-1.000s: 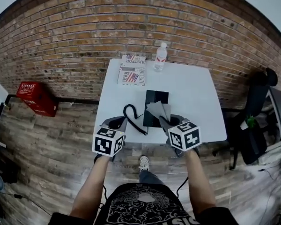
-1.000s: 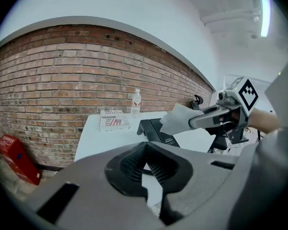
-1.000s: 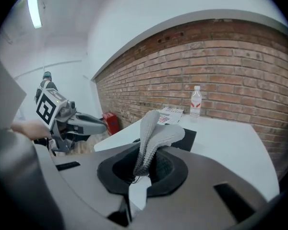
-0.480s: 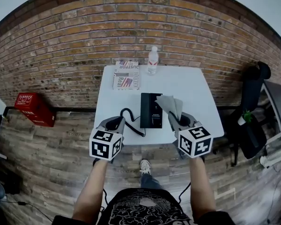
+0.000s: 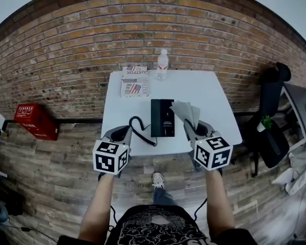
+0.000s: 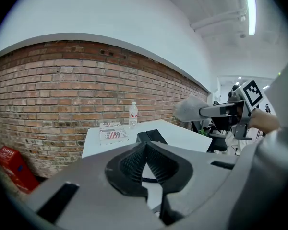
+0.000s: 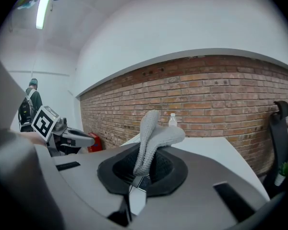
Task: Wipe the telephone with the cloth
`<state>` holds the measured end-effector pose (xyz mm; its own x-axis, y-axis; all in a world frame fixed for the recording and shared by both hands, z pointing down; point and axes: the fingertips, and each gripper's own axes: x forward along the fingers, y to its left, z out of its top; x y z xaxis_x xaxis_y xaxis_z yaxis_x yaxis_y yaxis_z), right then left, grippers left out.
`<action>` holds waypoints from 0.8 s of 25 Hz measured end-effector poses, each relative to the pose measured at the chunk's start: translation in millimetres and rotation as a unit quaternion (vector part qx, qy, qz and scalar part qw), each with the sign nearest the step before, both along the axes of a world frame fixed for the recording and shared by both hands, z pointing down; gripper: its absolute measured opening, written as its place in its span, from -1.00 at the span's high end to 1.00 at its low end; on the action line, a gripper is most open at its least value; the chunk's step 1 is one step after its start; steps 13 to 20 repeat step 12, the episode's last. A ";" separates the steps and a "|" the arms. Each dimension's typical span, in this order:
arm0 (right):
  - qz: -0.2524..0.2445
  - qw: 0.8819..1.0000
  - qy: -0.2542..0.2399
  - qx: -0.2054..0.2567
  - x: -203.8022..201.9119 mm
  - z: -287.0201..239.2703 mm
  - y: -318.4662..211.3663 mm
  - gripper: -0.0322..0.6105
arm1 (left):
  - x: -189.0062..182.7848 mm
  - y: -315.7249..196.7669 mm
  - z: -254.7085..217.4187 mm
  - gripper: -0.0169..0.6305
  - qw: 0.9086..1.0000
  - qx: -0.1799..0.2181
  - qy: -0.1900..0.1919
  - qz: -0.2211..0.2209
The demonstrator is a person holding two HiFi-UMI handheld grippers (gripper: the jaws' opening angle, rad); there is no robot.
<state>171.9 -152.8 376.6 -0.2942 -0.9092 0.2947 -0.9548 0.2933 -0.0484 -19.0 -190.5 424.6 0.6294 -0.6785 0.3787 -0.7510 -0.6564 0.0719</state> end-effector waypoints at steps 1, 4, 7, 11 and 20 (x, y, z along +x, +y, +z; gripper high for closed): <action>0.000 1.000 0.000 0.000 -0.6 -0.3 0.4 0.87 | -0.4 0.3 -0.4 0.93 1.000 0.000 0.000 0.000; -0.002 1.000 -0.001 0.000 -3.2 -0.6 0.5 0.87 | -2.7 0.4 -0.7 0.93 1.000 0.001 0.000 0.000; -0.005 1.000 0.000 -0.001 -5.5 0.1 -0.5 0.87 | -4.9 -0.1 0.3 0.93 1.000 -0.001 -0.001 -0.002; -0.009 1.000 0.000 -0.002 -7.0 1.8 -1.2 0.87 | -5.7 0.5 3.4 0.93 1.000 -0.004 -0.001 -0.004; -0.009 1.000 0.000 -0.002 -7.3 2.1 -1.4 0.87 | -5.7 0.7 4.1 0.93 1.000 -0.004 -0.001 -0.004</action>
